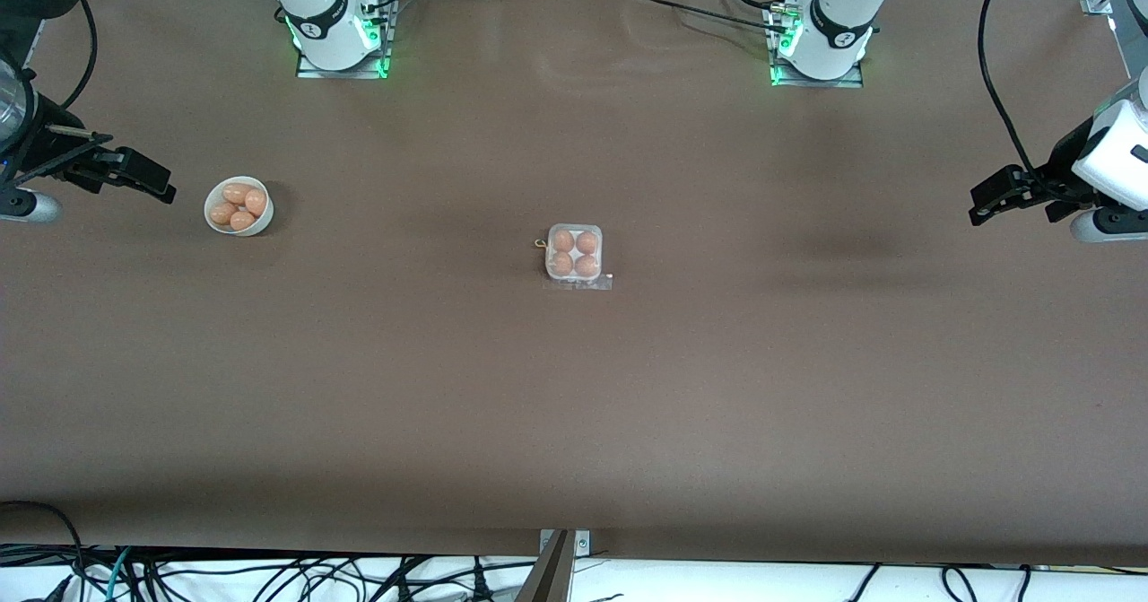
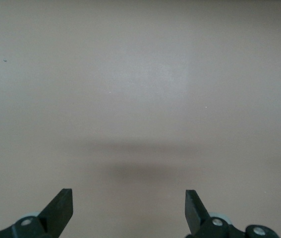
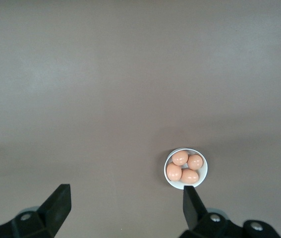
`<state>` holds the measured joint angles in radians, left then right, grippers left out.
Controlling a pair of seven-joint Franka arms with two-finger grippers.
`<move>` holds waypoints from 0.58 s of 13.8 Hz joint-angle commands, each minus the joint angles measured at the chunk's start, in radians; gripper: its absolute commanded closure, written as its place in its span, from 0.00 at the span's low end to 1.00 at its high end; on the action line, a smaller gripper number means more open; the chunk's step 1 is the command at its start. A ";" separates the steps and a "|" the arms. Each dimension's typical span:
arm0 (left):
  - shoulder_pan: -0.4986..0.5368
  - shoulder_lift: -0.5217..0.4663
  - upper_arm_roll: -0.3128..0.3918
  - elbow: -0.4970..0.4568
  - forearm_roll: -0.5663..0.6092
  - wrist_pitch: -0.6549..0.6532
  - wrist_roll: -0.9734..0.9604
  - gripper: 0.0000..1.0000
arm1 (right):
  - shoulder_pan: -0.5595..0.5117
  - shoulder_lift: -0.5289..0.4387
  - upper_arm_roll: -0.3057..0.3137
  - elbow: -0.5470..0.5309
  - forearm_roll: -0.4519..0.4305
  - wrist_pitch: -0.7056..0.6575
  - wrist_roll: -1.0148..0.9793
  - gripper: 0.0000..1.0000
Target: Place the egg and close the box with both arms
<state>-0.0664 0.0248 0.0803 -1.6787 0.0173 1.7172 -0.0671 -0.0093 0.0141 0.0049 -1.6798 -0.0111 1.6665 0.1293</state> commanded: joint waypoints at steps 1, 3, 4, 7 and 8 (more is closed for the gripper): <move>0.008 -0.026 -0.008 -0.032 0.029 0.018 0.010 0.00 | -0.003 -0.011 -0.002 -0.009 0.013 0.001 -0.017 0.00; 0.008 -0.026 -0.010 -0.032 0.029 0.016 0.010 0.00 | -0.003 -0.011 -0.002 -0.009 0.013 0.001 -0.017 0.00; 0.008 -0.028 -0.008 -0.032 0.029 0.016 0.010 0.00 | -0.003 -0.011 -0.002 -0.009 0.013 0.002 -0.017 0.00; 0.022 -0.026 -0.010 -0.032 0.029 0.016 0.012 0.00 | -0.003 -0.011 -0.002 -0.009 0.013 0.001 -0.017 0.00; 0.022 -0.026 -0.010 -0.032 0.029 0.016 0.012 0.00 | -0.003 -0.011 -0.002 -0.009 0.013 0.001 -0.017 0.00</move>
<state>-0.0557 0.0246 0.0803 -1.6802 0.0173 1.7172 -0.0671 -0.0093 0.0141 0.0049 -1.6798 -0.0111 1.6665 0.1293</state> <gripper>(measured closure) 0.000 0.000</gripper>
